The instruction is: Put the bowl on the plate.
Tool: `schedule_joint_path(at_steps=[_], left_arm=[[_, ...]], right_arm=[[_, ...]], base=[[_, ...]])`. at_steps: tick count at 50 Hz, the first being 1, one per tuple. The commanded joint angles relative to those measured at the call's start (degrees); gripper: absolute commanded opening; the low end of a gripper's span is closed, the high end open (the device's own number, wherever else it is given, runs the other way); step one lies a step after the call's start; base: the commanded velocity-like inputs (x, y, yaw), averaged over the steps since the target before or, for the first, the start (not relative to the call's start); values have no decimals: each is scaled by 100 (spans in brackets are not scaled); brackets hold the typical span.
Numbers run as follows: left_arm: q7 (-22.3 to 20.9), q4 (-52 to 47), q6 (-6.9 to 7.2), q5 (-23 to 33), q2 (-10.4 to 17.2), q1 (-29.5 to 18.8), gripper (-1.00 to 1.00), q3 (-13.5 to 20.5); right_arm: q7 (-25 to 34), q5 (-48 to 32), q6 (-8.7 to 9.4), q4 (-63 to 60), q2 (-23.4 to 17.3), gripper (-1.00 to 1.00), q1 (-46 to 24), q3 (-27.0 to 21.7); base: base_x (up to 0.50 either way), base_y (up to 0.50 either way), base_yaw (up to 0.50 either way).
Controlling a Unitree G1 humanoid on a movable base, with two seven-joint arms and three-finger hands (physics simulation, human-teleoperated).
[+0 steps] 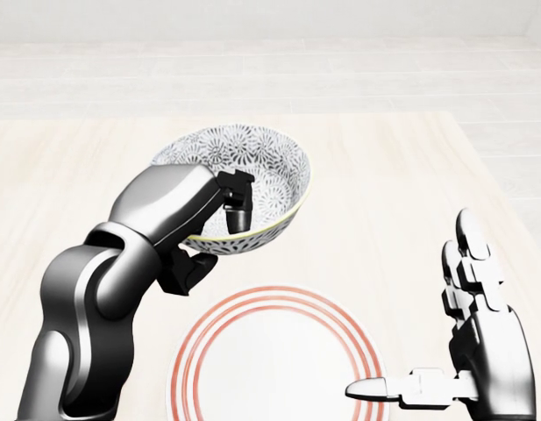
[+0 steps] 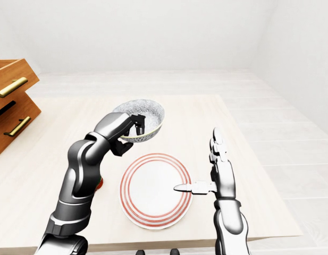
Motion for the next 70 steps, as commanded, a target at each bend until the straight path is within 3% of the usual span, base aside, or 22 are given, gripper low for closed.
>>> schedule_joint_path(at_steps=[1, 22, 29, 41, 70], left_arm=[[296, 16, -108, 68, -242, 166, -100, -164], [410, -247, -181, 154, -507, 807, -100, -434], [509, -146, -285, 199, -494, 937, -100, -525], [604, -173, -264, 163, -622, 1184, -100, -628], [901, -57, -417, 262, -704, 1673, -100, -996]], right_arm=[[-17, -4, 0, 93, 5, 100, -2, 25], [-52, -12, 0, 199, -7, 100, 16, 77], [-68, -24, 0, 241, -17, 100, 16, 82], [-56, -11, 0, 216, -11, 100, 59, 69], [-20, -31, 0, 99, -21, 100, -2, 22]], base=[[0, 0, 0], [0, 0, 0], [0, 0, 0], [0, 0, 0], [0, 0, 0]])
